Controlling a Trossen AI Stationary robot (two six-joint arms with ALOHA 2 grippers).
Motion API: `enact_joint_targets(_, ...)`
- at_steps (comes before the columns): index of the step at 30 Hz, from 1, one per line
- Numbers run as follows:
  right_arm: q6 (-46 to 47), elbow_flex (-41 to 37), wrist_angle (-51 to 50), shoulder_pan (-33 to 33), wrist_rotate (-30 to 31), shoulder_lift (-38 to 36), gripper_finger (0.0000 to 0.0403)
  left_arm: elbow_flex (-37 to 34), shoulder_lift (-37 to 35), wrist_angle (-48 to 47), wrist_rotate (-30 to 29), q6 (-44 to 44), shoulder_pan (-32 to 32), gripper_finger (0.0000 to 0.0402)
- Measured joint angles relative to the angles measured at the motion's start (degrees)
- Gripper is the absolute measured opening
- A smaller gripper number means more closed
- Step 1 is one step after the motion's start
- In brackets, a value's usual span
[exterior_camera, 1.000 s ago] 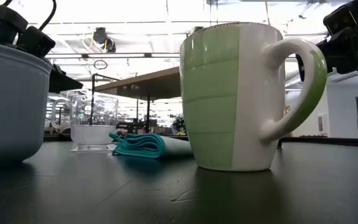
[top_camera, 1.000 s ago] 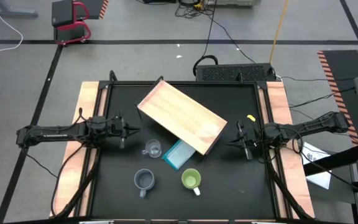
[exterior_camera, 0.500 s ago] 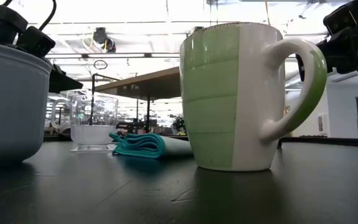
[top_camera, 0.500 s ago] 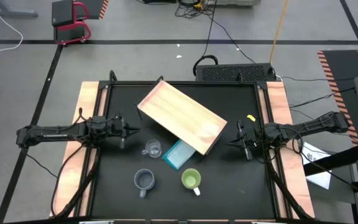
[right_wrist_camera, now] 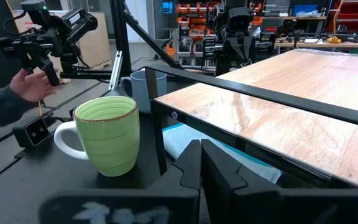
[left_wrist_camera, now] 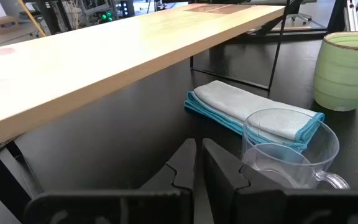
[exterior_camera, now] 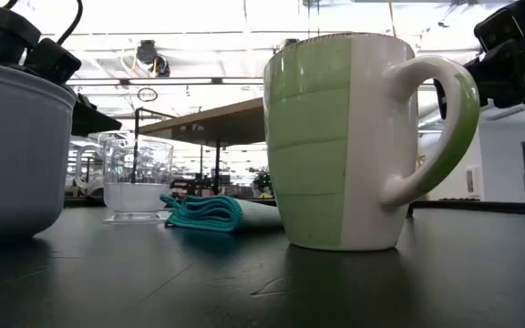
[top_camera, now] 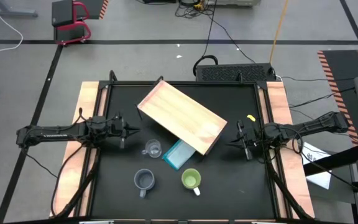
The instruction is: Stack small to large cups/mugs on shelf
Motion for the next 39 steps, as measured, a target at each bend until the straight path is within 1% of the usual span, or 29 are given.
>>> enact_joint_targets(22,0.0,0.0,0.0,0.0,0.0,0.0,0.0,-0.1,0.0,0.9,0.0,0.0,0.0,0.0031)
enact_joint_targets(31,0.0,0.0,0.0,0.0,0.0,0.0,0.0,-0.1,0.0,5.4,0.0,0.0,0.0,0.0031)
enact_joint_targets(37,0.0,0.0,0.0,0.0,0.0,0.0,0.0,-0.1,0.0,6.8,0.1,-0.3,0.0,0.0031)
enact_joint_targets(39,-1.7,0.0,0.0,0.0,0.0,0.0,0.0,-0.1,0.0,6.7,0.2,-0.3,0.0,0.0031)
